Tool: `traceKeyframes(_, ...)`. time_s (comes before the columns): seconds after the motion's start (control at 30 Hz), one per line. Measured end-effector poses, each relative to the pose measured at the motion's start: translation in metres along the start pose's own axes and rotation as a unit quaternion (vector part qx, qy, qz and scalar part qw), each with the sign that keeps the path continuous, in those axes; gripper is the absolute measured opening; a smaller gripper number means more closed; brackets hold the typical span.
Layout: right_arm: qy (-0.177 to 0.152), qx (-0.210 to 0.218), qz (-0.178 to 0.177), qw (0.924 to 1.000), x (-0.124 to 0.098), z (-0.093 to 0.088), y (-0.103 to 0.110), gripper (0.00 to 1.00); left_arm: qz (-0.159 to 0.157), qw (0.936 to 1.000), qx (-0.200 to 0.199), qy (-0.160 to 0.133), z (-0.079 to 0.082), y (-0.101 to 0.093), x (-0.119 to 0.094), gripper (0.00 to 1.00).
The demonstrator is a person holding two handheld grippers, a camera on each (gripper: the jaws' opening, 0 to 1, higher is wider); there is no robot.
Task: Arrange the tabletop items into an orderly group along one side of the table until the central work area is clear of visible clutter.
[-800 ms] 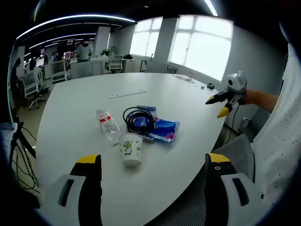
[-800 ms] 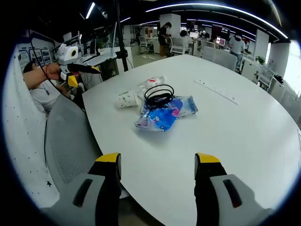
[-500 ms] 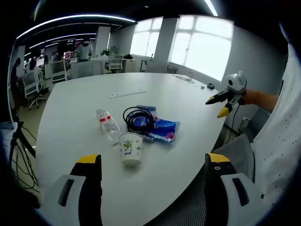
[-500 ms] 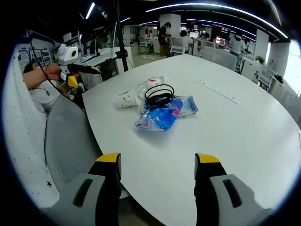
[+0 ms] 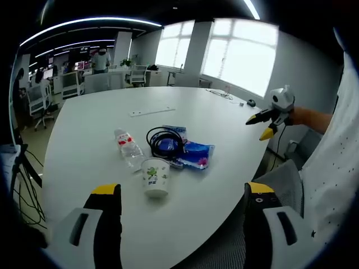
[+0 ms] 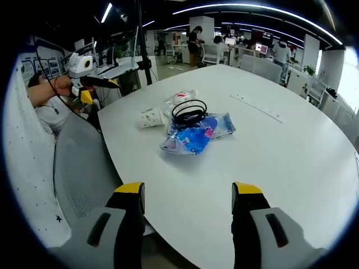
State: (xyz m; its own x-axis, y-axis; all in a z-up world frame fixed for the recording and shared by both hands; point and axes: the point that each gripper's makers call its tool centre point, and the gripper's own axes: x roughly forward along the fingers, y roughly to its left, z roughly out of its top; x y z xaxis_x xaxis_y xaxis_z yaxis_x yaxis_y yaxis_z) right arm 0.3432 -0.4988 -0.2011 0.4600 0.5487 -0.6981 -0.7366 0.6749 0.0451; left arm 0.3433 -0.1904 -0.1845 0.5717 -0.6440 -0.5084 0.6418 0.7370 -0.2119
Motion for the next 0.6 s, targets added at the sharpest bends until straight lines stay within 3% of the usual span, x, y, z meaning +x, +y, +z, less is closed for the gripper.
traceKeyframes(0.6,0.001,0.0,0.001,1.0,0.002,-0.0033,-0.0021,0.61,-0.001,1.0,0.0,0.001,-0.0018,-0.0003,0.0005,0.92)
